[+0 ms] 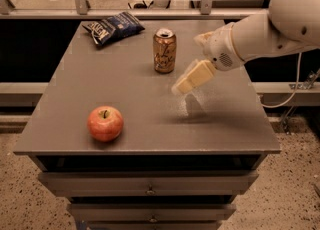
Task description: Pick orange can
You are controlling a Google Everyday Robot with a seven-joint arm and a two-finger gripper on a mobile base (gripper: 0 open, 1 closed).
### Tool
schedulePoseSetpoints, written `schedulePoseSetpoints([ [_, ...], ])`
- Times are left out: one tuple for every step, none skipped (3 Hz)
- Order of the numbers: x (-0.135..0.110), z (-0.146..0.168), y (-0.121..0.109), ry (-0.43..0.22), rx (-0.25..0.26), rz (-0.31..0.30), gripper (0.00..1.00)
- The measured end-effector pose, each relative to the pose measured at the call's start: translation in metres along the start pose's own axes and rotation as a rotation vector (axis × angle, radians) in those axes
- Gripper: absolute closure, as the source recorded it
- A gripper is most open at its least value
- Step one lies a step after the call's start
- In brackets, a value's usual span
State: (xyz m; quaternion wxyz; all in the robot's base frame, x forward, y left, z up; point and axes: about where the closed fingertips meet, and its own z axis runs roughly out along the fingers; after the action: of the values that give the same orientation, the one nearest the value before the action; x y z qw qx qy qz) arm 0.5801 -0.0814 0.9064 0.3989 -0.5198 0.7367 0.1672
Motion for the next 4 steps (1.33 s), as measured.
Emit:
schedulePoseSetpoints([
  [-0.012, 0.023, -0.03, -0.101, 0.037, 0.041, 0.0],
  [-0.017, 0.048, -0.054, -0.192, 0.057, 0.09, 0.0],
  [-0.017, 0.071, -0.068, -0.271, 0.066, 0.148, 0.0],
  [-0.019, 0.091, -0.074, -0.332, 0.065, 0.195, 0.0],
])
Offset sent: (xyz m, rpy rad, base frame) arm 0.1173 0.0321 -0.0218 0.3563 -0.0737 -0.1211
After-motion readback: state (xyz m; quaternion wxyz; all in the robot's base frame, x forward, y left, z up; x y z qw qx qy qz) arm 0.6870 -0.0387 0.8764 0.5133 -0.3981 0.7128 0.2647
